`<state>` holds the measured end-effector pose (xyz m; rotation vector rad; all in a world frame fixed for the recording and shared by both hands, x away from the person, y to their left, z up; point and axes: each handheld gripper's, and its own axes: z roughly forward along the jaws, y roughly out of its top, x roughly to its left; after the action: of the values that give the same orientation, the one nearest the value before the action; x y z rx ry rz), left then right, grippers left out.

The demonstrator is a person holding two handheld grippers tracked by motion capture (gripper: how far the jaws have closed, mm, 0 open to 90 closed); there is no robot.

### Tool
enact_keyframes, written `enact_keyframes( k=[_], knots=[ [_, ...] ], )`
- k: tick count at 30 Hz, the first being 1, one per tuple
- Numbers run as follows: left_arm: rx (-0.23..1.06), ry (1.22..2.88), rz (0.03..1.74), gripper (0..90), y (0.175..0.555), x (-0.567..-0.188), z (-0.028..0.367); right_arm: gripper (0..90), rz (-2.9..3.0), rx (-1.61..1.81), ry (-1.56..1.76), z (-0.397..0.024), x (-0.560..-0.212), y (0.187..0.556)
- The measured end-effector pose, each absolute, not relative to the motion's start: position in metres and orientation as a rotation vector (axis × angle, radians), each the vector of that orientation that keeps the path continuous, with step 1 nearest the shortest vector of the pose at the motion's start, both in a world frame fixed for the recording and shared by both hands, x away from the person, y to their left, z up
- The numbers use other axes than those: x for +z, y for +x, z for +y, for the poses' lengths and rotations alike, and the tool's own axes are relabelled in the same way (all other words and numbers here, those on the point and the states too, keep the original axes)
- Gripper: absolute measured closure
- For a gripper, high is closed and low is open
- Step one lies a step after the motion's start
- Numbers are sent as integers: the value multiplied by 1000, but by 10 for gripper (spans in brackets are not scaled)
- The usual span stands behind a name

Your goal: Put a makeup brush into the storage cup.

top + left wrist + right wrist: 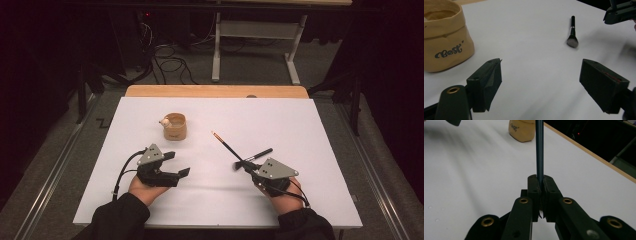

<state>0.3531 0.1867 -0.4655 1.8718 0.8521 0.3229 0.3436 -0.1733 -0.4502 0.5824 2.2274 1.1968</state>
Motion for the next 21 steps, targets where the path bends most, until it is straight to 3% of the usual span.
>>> enact_keyframes(
  k=[21],
  knots=[
    [329,1859,851,189,352,-466,187,874,2079,1416,757,-187,-446,345]
  ],
)
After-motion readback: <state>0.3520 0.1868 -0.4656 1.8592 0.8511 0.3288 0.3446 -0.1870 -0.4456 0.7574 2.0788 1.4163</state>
